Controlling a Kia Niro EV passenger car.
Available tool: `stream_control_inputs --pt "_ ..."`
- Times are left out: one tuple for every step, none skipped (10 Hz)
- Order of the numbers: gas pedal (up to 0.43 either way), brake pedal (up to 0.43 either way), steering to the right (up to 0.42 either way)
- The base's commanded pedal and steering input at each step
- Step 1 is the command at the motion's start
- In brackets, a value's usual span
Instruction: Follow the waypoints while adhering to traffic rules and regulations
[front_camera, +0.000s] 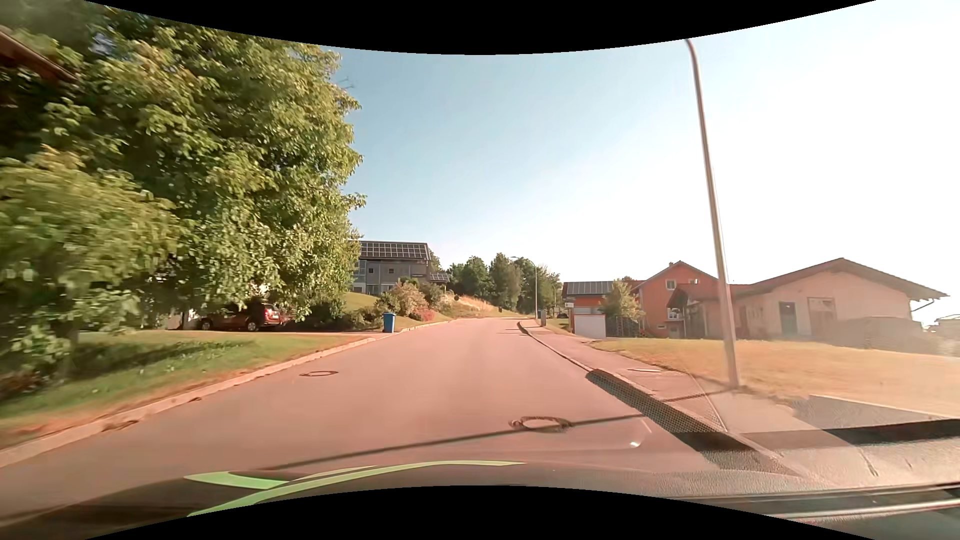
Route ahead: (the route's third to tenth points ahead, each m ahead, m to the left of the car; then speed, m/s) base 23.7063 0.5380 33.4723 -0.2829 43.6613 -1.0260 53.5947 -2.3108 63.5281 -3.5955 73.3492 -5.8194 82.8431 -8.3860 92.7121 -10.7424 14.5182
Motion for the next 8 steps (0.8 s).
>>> stream_control_inputs --pt "0.240 0.000 -0.001" --pt "0.240 0.000 0.003" --pt "0.240 0.000 0.006" --pt "0.240 0.000 0.009" --pt "0.240 0.000 0.009" --pt "0.240 0.000 0.009" --pt "0.240 0.000 0.010" --pt "0.240 0.000 0.010"
